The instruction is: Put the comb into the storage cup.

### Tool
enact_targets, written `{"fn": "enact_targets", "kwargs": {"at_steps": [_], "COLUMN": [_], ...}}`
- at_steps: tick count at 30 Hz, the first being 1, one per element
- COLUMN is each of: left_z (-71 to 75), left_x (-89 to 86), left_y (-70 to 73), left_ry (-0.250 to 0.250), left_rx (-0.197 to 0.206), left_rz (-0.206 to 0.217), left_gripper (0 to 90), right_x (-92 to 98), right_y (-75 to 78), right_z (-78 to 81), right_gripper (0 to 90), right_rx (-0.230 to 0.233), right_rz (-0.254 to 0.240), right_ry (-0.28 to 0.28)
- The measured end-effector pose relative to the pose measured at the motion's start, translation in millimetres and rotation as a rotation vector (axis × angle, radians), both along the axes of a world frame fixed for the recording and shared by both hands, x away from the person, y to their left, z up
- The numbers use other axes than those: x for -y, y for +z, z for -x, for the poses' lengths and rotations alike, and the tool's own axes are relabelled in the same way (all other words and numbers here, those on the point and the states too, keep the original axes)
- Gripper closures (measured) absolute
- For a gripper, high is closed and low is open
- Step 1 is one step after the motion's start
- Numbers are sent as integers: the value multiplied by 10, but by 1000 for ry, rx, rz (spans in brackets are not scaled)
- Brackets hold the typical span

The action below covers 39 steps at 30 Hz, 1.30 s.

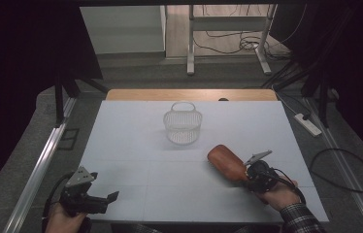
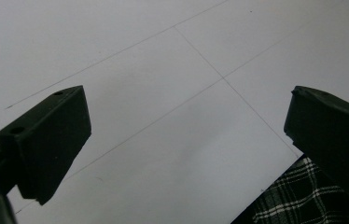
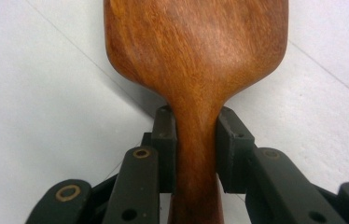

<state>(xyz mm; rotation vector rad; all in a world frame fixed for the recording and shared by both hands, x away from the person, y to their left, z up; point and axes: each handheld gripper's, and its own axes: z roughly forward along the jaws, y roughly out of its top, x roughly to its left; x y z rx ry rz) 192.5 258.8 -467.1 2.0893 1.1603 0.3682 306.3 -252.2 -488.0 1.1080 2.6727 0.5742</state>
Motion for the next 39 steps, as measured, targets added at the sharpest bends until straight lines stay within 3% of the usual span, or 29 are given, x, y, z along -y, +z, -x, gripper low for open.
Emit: {"fn": "enact_targets", "kwargs": {"at_steps": [12, 15, 20, 24, 31, 39], "left_z": [-3, -12, -92, -135, -200, -273], "left_x": [-10, 6, 79, 141, 239, 333], "left_y": [12, 20, 31, 50, 90, 125], "left_ry": [-4, -6, -62, -84, -118, -116], "left_rx": [0, 14, -7, -4, 37, 41], "left_rz": [22, 49, 114, 124, 139, 176], "left_gripper": [0, 0, 0, 0, 0, 0], "right_x": [26, 21, 6, 9, -4, -39], "right_y": [115, 148, 205, 255, 327, 396], "right_z": [37, 39, 47, 53, 67, 75], "right_gripper": [718, 718, 717, 717, 717, 717], "right_rx": [77, 90, 111, 122, 166, 187], "right_rz": [-86, -111, -143, -184, -220, -261], "right_ry": [7, 8, 17, 17, 30, 41]}}
